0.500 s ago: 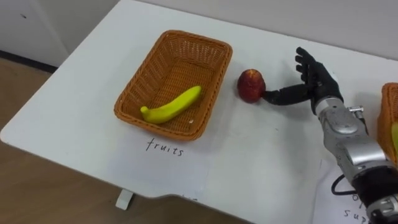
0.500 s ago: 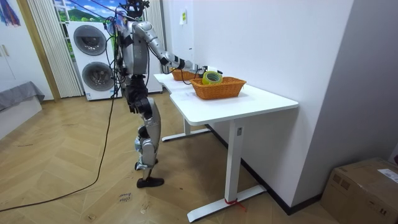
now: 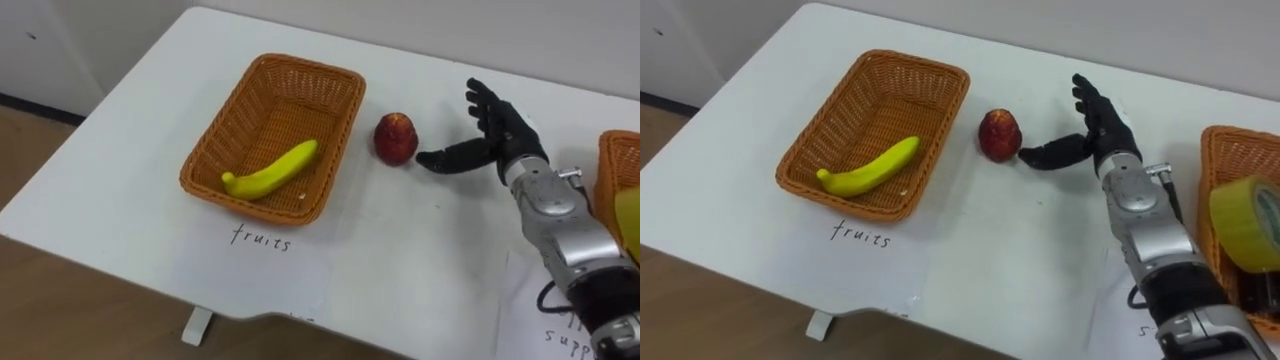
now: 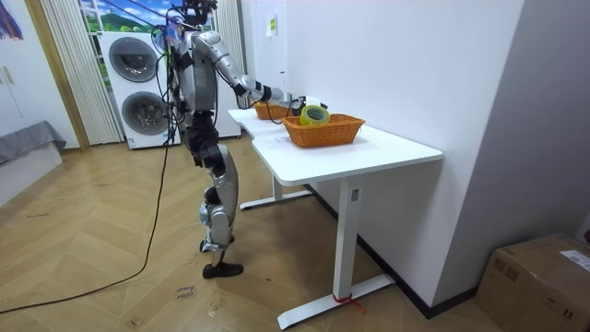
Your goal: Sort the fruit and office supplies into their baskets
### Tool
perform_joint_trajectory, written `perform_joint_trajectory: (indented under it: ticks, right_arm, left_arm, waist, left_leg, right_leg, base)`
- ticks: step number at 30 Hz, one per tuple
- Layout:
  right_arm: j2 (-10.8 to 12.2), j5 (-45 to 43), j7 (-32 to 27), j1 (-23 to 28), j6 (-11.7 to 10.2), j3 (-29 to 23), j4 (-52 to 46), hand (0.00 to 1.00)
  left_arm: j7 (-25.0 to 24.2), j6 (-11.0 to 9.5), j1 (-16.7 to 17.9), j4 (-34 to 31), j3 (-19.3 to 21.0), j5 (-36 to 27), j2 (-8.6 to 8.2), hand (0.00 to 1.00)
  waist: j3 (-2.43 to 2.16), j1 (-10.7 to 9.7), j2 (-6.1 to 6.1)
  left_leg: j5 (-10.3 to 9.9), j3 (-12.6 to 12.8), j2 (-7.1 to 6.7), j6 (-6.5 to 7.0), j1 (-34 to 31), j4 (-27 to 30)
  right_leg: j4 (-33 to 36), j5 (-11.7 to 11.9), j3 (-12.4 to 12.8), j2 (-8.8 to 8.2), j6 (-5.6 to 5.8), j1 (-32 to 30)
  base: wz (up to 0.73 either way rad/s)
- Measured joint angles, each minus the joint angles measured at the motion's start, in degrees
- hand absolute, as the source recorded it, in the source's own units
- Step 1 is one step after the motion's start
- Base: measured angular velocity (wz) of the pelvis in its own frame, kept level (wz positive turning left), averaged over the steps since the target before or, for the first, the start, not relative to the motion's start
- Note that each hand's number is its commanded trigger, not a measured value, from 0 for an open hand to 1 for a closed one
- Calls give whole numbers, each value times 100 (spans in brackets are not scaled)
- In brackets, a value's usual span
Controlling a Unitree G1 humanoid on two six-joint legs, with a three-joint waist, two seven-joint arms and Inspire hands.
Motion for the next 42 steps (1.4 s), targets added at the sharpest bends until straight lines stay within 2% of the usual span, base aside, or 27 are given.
perform_joint_trajectory:
  ticks: [6, 11, 25, 42]
  right_arm:
    - [-3, -338, 392, 7, 0, 2, 7, 0]
    - [-3, -529, 535, 7, 0, 69, 7, 0]
    - [-2, -538, 775, 7, 0, 105, -12, 0]
    - [-2, -753, 683, 7, -74, 104, -11, 0]
  left_arm:
    - [-5, -40, 17, 2, 4, -7, 9, 0]
    - [-8, -99, 24, 6, 2, -67, 61, 0]
    - [-7, -102, 31, 50, -100, -63, 110, 0]
    - [-1, -105, 20, 238, -102, -55, 108, 0]
  waist:
    - [-52, -11, -81]
    - [-66, -26, -136]
    - [-60, -24, -132]
    - [4, 26, -49]
  left_leg:
    - [0, 7, 4, -1, 35, -1]
    - [-1, 4, 4, -2, 83, -14]
    - [-2, -25, 5, -3, 77, -18]
    - [-2, -154, -7, -7, 54, -14]
  right_leg:
    - [3, 0, 2, 3, -1, 29]
    - [-68, 0, -8, 19, -2, 119]
    - [-102, 2, -51, 27, -2, 142]
    - [-176, 2, -150, 39, -2, 224]
  base:
    - [0]
    - [0]
    - [1]
    - [4]
